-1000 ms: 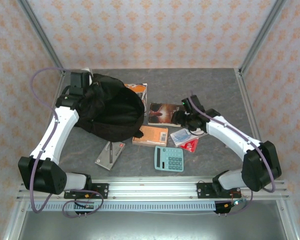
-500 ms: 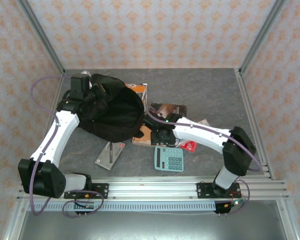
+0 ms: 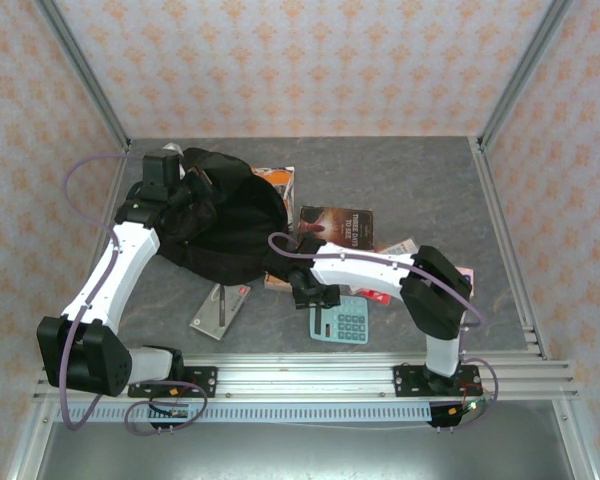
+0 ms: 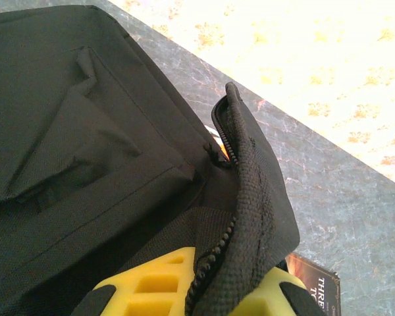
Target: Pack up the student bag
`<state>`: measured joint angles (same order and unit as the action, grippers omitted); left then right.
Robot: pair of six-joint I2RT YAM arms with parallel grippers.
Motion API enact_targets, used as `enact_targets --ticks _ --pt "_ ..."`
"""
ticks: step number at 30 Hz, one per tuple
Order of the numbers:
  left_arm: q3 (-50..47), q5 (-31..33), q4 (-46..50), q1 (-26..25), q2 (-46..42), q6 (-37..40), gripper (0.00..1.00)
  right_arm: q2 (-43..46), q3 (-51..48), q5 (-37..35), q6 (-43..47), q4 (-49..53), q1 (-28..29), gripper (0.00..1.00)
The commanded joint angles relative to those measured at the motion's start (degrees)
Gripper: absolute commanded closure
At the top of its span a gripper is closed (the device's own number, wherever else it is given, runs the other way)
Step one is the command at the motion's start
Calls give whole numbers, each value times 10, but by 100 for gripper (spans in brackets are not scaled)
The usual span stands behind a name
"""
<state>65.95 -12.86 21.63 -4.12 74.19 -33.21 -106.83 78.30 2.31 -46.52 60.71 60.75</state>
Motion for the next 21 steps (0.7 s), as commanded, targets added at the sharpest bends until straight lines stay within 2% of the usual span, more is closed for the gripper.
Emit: enact_targets --ticks 1,13,21 --pt "0 13 -22 -3 -8 -6 100 -19 10 -10 -56 45 15 46" --pt "-5 22 -21 -3 -17 -5 100 -74 74 -47 -89 115 62 46" --pt "-4 24 -18 -3 -20 -5 100 -106 72 -43 -89 114 71 55"
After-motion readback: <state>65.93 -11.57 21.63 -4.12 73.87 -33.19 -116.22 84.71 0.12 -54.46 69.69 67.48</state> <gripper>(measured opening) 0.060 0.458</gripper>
